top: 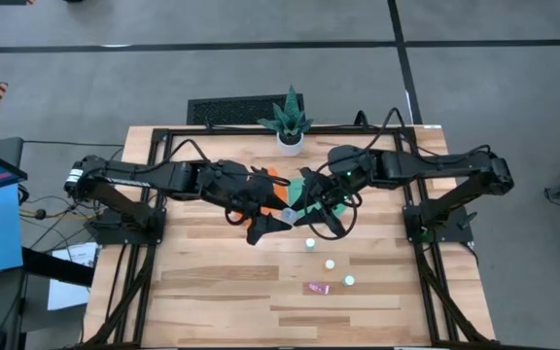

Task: Pick and place medicine bottles into bin by pill shape (circle, oval)
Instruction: Put the transparent capsule bottle into the orange bin

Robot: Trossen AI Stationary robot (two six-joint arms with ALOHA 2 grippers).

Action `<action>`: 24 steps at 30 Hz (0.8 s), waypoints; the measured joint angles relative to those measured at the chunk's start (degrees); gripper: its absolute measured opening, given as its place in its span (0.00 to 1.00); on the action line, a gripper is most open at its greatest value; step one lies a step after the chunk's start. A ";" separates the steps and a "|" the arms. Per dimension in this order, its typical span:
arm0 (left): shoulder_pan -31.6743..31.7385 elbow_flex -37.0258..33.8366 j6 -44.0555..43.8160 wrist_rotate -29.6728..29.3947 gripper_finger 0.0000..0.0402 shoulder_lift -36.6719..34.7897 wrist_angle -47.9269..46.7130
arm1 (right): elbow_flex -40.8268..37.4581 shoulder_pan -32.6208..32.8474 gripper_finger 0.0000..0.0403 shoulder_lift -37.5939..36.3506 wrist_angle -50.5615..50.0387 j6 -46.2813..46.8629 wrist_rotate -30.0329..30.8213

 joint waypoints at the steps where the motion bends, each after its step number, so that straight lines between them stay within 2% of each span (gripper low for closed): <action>1: 0.00 0.00 0.05 0.01 0.68 0.04 -0.46 | 0.00 0.00 0.40 0.33 0.02 0.01 -0.03; 11: 0.00 0.02 0.63 -0.24 0.68 0.47 -3.84 | 0.02 0.22 0.40 1.97 -0.15 0.78 0.29; 20: 0.02 -0.20 -0.19 -1.63 0.61 0.82 -8.14 | 0.20 0.55 0.39 3.16 0.14 1.21 0.09; 24: 0.07 -0.20 -0.27 -0.60 0.64 0.69 -7.73 | 0.24 0.72 0.40 3.32 -0.03 1.30 -0.14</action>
